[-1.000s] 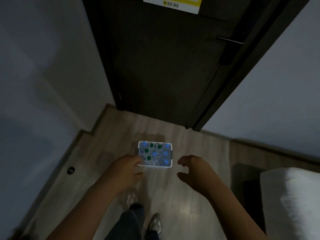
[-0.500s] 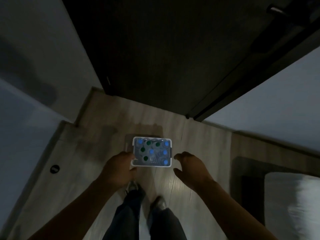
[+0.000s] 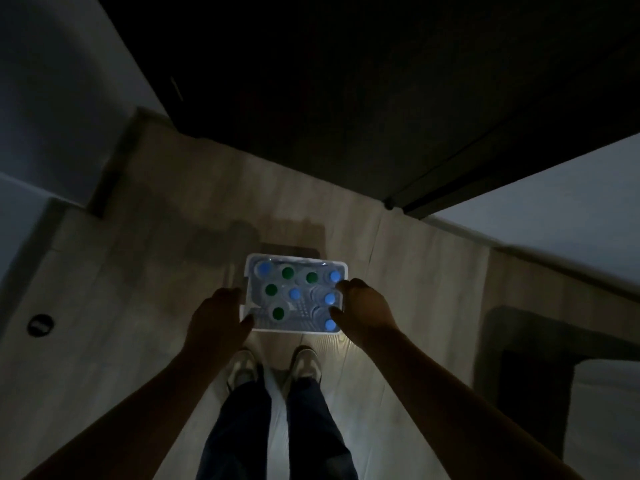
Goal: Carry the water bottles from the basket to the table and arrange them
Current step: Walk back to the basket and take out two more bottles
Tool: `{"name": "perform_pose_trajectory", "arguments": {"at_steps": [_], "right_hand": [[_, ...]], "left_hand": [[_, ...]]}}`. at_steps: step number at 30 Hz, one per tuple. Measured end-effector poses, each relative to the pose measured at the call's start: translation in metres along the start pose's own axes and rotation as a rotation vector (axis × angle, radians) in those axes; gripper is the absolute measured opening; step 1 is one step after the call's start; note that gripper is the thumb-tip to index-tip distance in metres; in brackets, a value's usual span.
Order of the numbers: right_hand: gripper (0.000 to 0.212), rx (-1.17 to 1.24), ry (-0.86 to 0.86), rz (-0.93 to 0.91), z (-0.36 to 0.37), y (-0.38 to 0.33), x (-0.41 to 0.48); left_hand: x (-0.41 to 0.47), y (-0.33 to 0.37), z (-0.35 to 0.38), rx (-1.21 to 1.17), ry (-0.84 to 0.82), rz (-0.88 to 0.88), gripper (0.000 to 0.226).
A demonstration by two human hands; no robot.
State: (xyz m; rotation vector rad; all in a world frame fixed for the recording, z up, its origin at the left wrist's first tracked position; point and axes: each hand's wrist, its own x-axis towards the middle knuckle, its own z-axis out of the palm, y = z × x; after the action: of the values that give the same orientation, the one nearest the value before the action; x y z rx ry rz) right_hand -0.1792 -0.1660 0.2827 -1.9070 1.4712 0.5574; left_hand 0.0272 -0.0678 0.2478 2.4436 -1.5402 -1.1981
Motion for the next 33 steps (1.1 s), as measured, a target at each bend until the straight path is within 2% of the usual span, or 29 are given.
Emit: {"name": "perform_pose_trajectory", "arguments": {"at_steps": [9, 12, 15, 22, 30, 33], "right_hand": [[0.047, -0.007, -0.026, 0.039, 0.089, 0.032, 0.115], [0.045, -0.010, -0.008, 0.046, 0.112, 0.041, 0.147], [0.049, 0.000, -0.022, 0.047, 0.132, 0.049, 0.173], [0.057, 0.033, -0.046, 0.062, 0.167, 0.059, 0.211], [0.038, 0.036, -0.030, 0.024, 0.181, 0.061, 0.231], [0.032, 0.089, 0.002, 0.069, 0.182, 0.060, 0.235]], "left_hand": [[0.084, -0.038, 0.100, -0.032, -0.065, -0.071, 0.050], [0.107, -0.044, 0.126, -0.026, -0.065, -0.051, 0.046], [0.130, -0.048, 0.152, 0.019, -0.064, -0.014, 0.047], [0.164, -0.053, 0.187, -0.035, -0.050, 0.029, 0.044], [0.186, -0.054, 0.200, 0.004, -0.046, 0.001, 0.031], [0.191, -0.053, 0.203, -0.018, -0.033, -0.034, 0.025]]}}
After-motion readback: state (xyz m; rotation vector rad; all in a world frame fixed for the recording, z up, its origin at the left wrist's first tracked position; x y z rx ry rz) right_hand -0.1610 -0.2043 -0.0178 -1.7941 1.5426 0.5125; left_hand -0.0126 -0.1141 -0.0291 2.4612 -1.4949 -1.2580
